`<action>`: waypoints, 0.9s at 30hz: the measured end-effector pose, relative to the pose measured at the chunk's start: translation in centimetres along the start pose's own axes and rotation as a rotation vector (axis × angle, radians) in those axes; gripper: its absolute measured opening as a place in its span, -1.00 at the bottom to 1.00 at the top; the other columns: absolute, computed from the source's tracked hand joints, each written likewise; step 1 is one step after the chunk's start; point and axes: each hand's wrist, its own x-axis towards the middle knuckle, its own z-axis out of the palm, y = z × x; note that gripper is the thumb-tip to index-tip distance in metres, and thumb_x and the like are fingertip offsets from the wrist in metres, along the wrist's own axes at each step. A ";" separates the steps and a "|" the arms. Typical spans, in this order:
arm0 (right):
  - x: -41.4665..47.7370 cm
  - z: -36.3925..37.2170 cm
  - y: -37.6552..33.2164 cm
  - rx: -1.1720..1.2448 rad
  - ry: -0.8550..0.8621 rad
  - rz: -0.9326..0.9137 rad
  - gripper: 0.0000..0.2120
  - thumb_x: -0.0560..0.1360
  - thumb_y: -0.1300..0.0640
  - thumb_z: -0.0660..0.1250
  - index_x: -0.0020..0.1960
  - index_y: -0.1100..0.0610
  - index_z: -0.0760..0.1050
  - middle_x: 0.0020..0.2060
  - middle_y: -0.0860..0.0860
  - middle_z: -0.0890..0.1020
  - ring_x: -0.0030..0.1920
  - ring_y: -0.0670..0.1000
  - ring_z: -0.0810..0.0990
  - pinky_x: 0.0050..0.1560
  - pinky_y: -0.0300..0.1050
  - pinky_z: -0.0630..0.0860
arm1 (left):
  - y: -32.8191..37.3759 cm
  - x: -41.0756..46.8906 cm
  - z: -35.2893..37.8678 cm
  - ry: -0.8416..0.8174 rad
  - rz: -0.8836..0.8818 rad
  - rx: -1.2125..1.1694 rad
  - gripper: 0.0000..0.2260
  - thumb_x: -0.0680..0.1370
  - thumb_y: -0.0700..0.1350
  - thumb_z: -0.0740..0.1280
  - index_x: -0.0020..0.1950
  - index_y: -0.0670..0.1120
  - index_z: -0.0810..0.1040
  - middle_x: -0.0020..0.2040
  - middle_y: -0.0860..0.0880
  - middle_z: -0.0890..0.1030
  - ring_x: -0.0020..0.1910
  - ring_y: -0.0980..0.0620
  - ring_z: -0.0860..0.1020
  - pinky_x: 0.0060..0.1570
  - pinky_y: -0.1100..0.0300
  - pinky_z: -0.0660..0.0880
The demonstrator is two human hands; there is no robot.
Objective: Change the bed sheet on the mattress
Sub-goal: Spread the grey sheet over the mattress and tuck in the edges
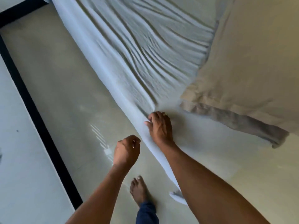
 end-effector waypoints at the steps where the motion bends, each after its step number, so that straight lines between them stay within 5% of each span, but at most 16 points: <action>1: -0.4 0.2 -0.6 -0.004 0.043 0.003 -0.83 0.51 0.11 0.45 -0.12 0.09 0.46 -0.18 0.04 0.55 -0.12 0.15 0.53 -0.06 0.02 0.41 | -1.3 0.4 -1.2 -0.032 -0.005 -0.002 -0.84 0.49 -0.05 0.26 -0.08 0.05 0.65 -0.27 0.06 0.69 -0.26 -0.01 0.66 -0.16 0.08 0.61; 4: -0.7 0.0 -2.3 -0.031 0.048 0.001 -0.79 0.44 0.27 0.45 -0.24 0.10 0.44 -0.30 0.01 0.54 -0.24 0.13 0.53 -0.17 -0.04 0.35 | -4.5 2.3 -5.0 -0.109 0.001 0.078 -0.77 0.43 0.01 0.20 -0.10 0.09 0.64 -0.26 0.06 0.69 -0.21 -0.03 0.67 -0.15 0.09 0.61; 9: 2.7 -1.3 -4.0 -0.074 -0.200 -0.209 -0.88 0.36 0.22 0.39 -0.30 0.08 0.48 -0.39 -0.01 0.53 -0.36 0.13 0.56 -0.37 -0.08 0.46 | -5.2 6.7 -8.9 -0.189 -0.038 0.144 -0.81 0.44 -0.04 0.23 -0.13 0.08 0.65 -0.23 0.02 0.70 -0.13 -0.09 0.66 -0.09 0.08 0.61; 11: 5.5 -0.9 -5.0 -0.049 -0.091 -0.118 -0.92 0.43 0.09 0.38 -0.16 0.08 0.51 -0.24 0.01 0.56 -0.23 0.12 0.57 -0.28 -0.04 0.49 | -4.5 8.7 -9.9 -0.173 -0.034 0.152 -0.81 0.46 -0.05 0.25 -0.11 0.05 0.67 -0.22 0.00 0.71 -0.11 -0.11 0.65 -0.08 0.09 0.60; 15: 12.3 1.5 -6.2 -0.108 -0.102 -0.034 -0.54 0.39 -0.12 0.51 0.15 0.10 0.48 0.05 0.09 0.54 0.00 0.14 0.49 0.02 0.04 0.48 | -3.8 14.2 -11.7 -0.133 -0.022 0.194 -0.83 0.50 -0.10 0.29 -0.07 0.01 0.69 -0.17 -0.04 0.72 -0.08 -0.13 0.65 -0.06 0.11 0.58; 18: 12.8 4.3 -7.8 -0.148 -0.120 -0.119 -0.78 0.43 0.13 0.51 -0.07 0.07 0.48 -0.12 0.06 0.54 -0.12 0.11 0.52 -0.07 0.00 0.49 | -3.6 18.3 -13.3 -0.120 -0.063 0.154 -0.82 0.46 -0.03 0.27 -0.12 0.02 0.68 -0.21 -0.03 0.71 -0.13 -0.11 0.67 -0.07 0.09 0.61; 20: 12.1 4.8 -9.0 -0.091 -0.199 -0.193 -0.77 0.35 0.25 0.49 -0.14 0.05 0.47 -0.21 0.03 0.52 -0.19 0.10 0.54 -0.14 -0.04 0.50 | -3.2 21.4 -14.8 -0.121 -0.136 0.066 -0.80 0.41 0.01 0.24 -0.20 0.04 0.66 -0.28 0.01 0.70 -0.25 -0.07 0.68 -0.12 0.06 0.64; 24: 16.3 2.4 -9.6 -0.082 -0.299 -0.364 -0.86 0.35 0.17 0.47 -0.26 0.06 0.50 -0.34 -0.01 0.54 -0.36 0.06 0.57 -0.38 -0.17 0.42 | -2.0 28.0 -17.3 -0.164 -0.190 0.079 -0.80 0.39 0.03 0.22 -0.22 0.04 0.63 -0.31 0.02 0.69 -0.28 -0.08 0.68 -0.10 0.05 0.65; 27: 21.1 0.9 -10.2 -0.047 -0.270 -0.326 -0.91 0.49 0.08 0.30 -0.19 0.04 0.50 -0.27 -0.03 0.54 -0.29 0.06 0.56 -0.33 -0.10 0.40 | 0.2 32.7 -19.3 -0.166 -0.195 0.081 -0.81 0.42 0.09 0.25 -0.20 0.07 0.63 -0.26 0.01 0.70 -0.23 -0.10 0.69 -0.07 0.02 0.66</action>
